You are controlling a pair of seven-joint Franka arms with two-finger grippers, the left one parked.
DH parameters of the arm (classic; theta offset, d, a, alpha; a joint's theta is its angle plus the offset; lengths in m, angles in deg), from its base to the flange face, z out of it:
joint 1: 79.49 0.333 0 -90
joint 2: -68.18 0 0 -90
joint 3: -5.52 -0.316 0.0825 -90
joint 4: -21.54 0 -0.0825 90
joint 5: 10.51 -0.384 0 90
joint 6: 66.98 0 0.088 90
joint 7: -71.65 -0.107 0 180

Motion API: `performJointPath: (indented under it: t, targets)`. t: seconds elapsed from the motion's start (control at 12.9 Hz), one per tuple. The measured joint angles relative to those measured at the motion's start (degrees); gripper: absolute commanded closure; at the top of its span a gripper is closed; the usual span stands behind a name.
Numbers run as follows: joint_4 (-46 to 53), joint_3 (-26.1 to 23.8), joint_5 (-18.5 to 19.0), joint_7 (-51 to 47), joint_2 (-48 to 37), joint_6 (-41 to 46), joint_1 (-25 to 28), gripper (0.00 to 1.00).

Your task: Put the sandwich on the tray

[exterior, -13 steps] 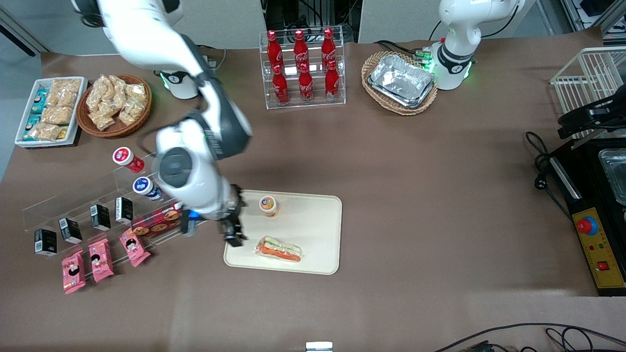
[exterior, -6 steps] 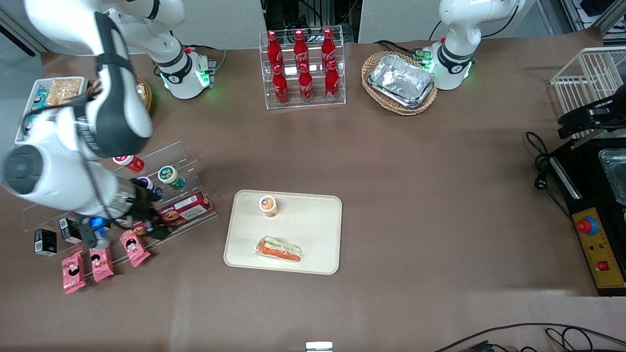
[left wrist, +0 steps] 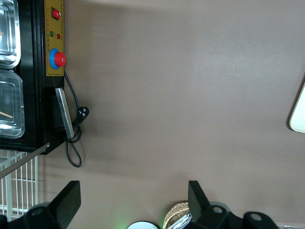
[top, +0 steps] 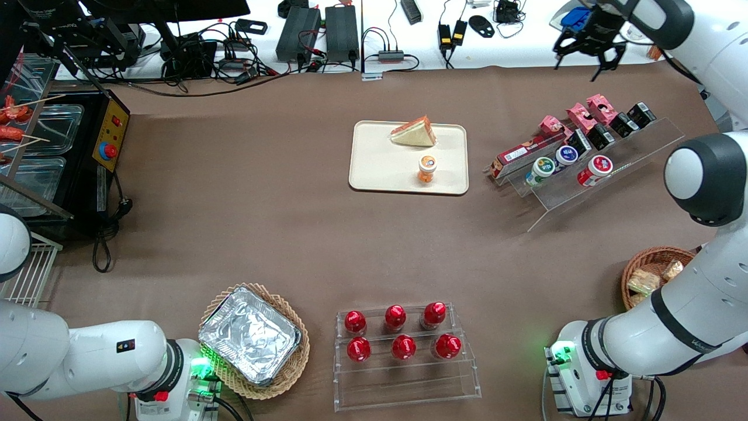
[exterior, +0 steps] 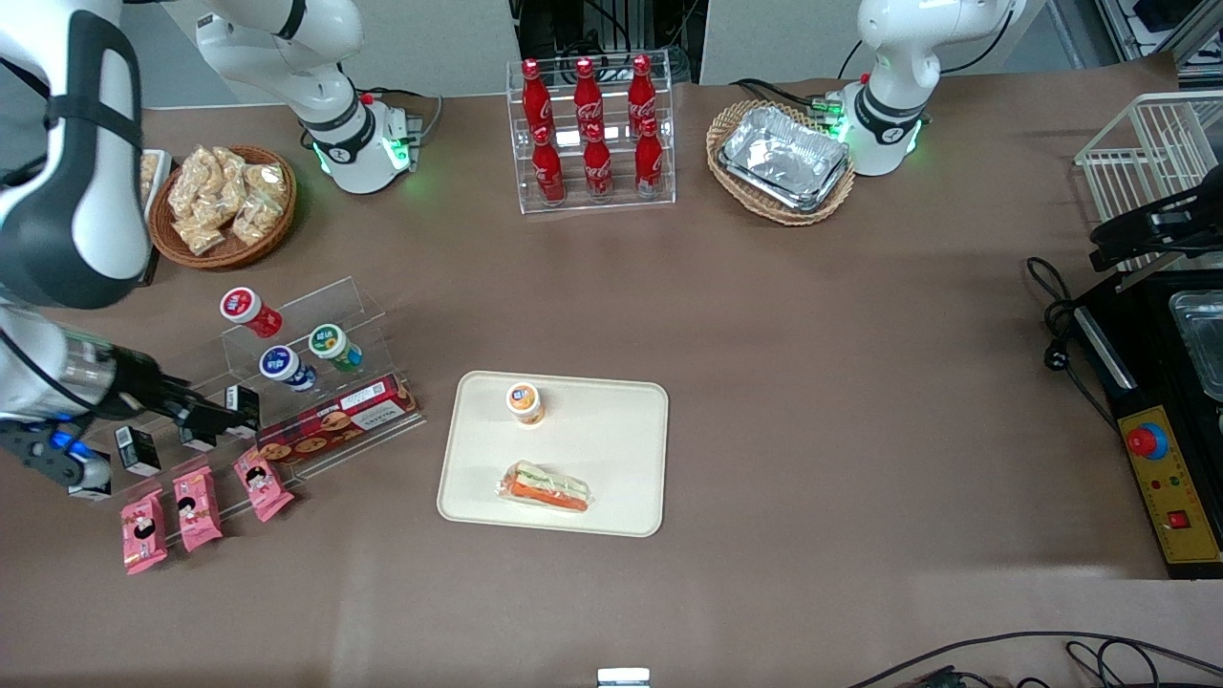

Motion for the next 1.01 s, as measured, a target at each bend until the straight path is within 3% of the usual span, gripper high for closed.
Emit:
performJointPath:
  t: [0.23,0.54,1.01]
  targets:
    - [-1.9,0.1,2.4,10.3,-3.2,0.6,-2.0,0.00]
    - [-8.8,0.1,5.1,13.0,-11.1,0.6,-2.6,0.00]
    - [-13.2,-0.2,5.4,18.5,-18.7,0.6,-2.6,0.00]
